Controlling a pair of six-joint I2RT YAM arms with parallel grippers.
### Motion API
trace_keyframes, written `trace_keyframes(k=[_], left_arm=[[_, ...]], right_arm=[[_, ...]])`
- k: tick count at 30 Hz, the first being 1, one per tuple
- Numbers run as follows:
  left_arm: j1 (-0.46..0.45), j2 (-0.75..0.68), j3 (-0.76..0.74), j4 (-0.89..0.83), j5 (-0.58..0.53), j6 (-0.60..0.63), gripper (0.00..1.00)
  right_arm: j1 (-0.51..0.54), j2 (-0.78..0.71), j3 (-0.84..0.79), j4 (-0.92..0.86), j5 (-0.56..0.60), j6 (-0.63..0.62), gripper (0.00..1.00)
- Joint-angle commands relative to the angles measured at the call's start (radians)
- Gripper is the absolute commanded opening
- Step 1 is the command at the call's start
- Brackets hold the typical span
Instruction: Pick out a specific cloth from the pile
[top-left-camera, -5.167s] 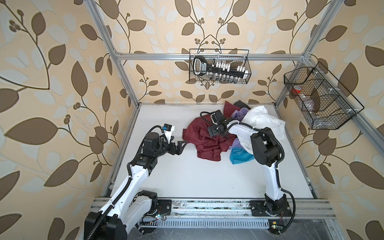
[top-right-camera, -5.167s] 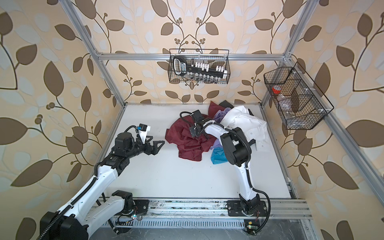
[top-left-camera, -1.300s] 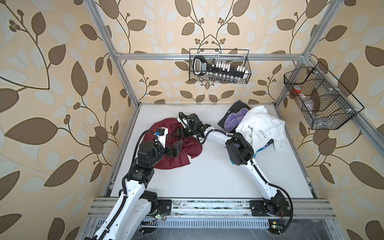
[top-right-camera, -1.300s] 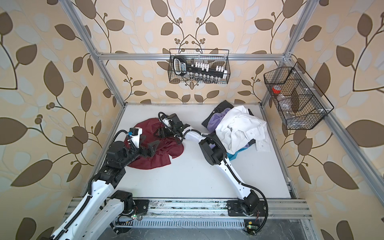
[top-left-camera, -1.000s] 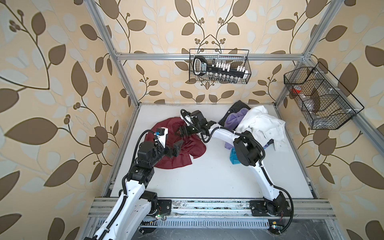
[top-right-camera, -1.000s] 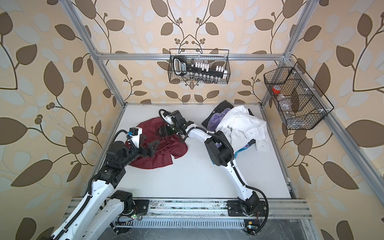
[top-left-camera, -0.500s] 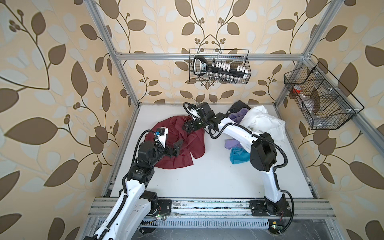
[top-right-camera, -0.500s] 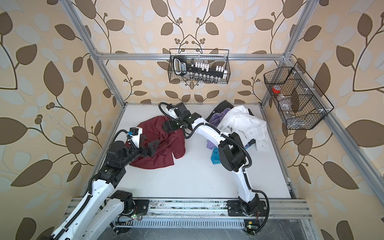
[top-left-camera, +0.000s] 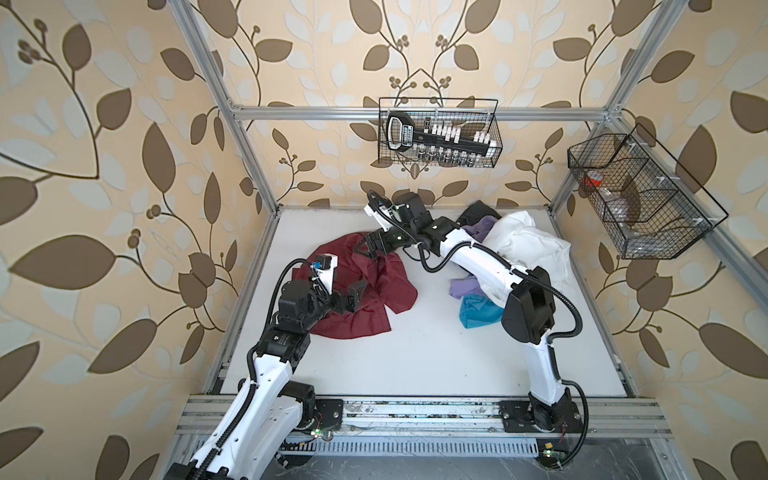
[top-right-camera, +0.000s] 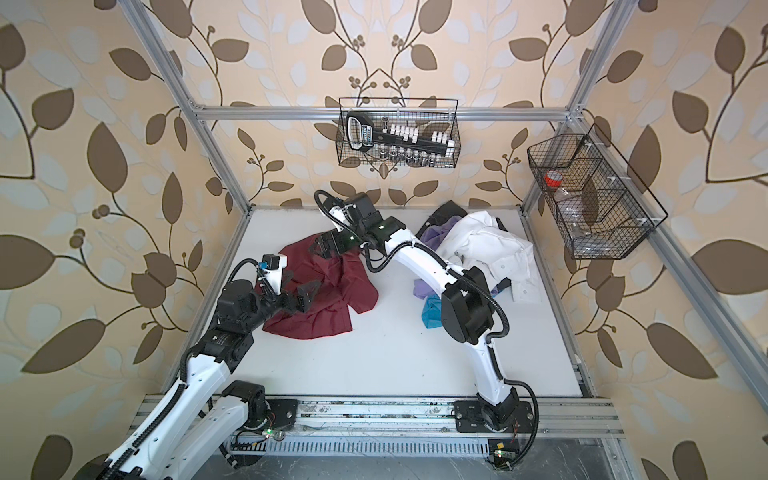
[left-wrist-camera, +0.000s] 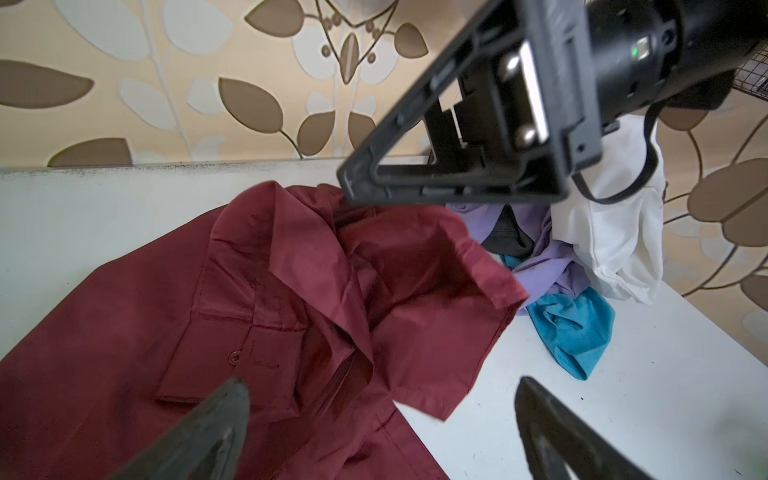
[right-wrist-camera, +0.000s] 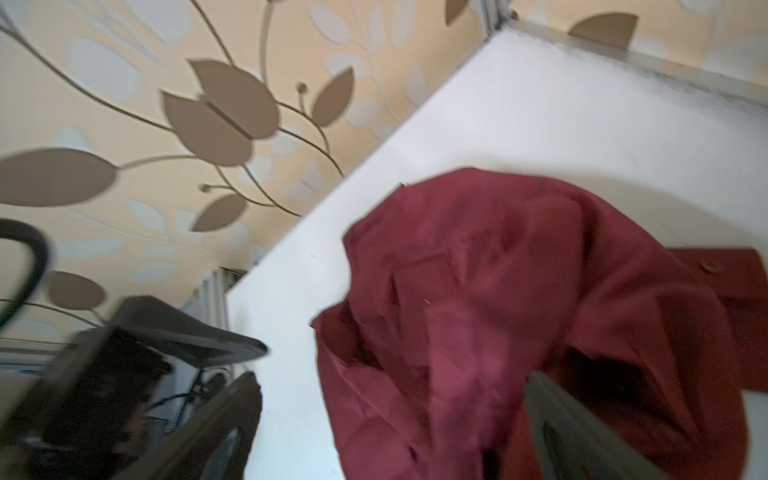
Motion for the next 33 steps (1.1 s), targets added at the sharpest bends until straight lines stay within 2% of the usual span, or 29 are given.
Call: trace_keyframes(k=[1,6,10,15,18,20,23,27,29,33], left_arm=[[-0.009,0.014,-0.019,0.090,-0.032,-0.034,0.99],[-0.009,0.059,-0.004,0.127,-0.033,-0.098,0.99],[-0.010,0.049,0.014,0.072,-0.078,-0.087,0.99],[-0.009,0.042,0.030,-0.005,-0.186,-0.063,0.99],[-0.009,0.047,0.035,-0.035,-0.282,-0.081,0.99],[-0.009,0.048,0.042,-0.064,-0.365,-0.102,0.99],[-0.010,0.055,0.031,-0.078,-0.463,-0.119,0.99],[-0.009,0.073,-0.042,0.000,-0.588,-0.138,0.99],[-0.010,0.090,-0.094,0.070,-0.652,-0.131,0.99],[-0.010,0.120,-0.212,0.295,-0.690,-0.087,0.99]], right_arm=[[-0.016,-0.033,0.018,0.102,-0.197,0.112,1.00],[-0.016,-0.055,-0.018,0.105,-0.209,0.120,0.99],[-0.028,-0.171,-0.157,0.105,-0.131,0.074,1.00],[-0.088,-0.448,-0.475,0.102,0.094,0.002,1.00],[-0.147,-0.650,-0.695,0.108,0.292,-0.021,1.00],[-0.209,-0.786,-0.842,0.111,0.436,-0.025,1.00],[-0.348,-0.944,-1.048,0.136,0.543,-0.008,1.00],[-0.504,-1.089,-1.307,0.311,0.695,-0.024,1.00],[-0.521,-1.150,-1.441,0.468,0.795,-0.071,1.00],[-0.534,-1.183,-1.593,0.728,0.892,-0.167,1.00]])
